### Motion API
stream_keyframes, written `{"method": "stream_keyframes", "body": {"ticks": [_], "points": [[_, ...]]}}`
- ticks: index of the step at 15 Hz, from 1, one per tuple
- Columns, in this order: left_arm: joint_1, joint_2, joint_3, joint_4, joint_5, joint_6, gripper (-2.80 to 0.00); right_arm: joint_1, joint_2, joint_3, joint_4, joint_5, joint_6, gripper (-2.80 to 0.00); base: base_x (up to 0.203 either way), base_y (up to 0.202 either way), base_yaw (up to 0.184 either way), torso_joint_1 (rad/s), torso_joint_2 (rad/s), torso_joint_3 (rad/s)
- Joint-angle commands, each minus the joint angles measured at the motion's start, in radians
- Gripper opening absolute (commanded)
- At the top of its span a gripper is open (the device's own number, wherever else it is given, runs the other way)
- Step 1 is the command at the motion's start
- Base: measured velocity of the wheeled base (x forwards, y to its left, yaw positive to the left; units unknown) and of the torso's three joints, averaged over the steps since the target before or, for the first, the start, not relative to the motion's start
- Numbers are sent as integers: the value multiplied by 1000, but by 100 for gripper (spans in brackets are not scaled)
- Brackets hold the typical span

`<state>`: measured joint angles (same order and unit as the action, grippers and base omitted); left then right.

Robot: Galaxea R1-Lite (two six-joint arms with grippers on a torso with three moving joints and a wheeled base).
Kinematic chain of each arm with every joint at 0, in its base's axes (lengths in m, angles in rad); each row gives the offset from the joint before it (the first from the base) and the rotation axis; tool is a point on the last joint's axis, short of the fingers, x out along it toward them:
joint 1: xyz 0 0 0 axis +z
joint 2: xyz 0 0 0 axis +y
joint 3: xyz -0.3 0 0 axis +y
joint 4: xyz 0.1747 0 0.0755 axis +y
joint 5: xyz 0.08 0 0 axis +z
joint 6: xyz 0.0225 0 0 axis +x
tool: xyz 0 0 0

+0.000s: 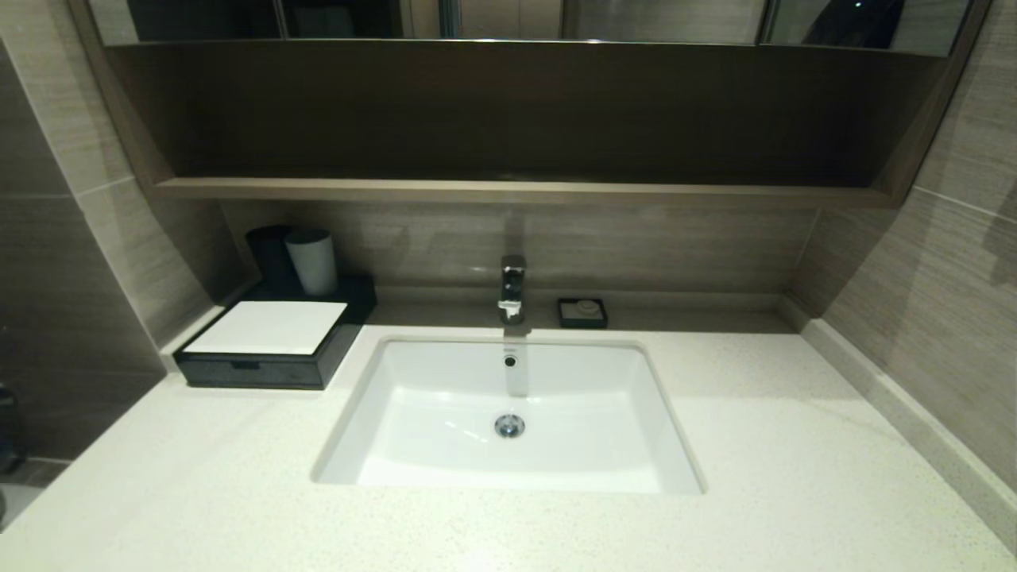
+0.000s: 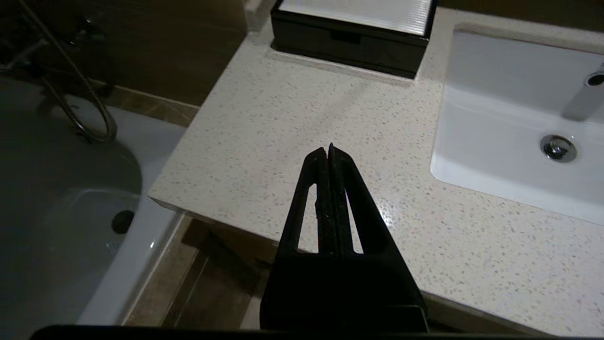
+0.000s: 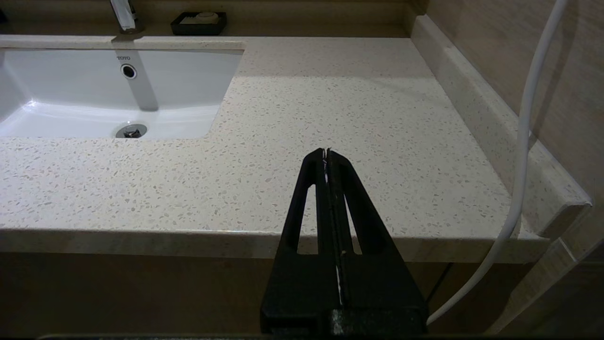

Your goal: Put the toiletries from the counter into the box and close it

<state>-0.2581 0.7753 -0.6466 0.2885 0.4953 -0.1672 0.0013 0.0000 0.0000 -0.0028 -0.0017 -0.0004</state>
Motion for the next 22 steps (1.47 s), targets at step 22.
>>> {"method": "stream_keyframes", "body": {"ticks": [22], "points": [[250,-729,465,-256,-338,247,-280,0,-2,2,0,0,0,-280,0,0,0,0,0,0]]}}
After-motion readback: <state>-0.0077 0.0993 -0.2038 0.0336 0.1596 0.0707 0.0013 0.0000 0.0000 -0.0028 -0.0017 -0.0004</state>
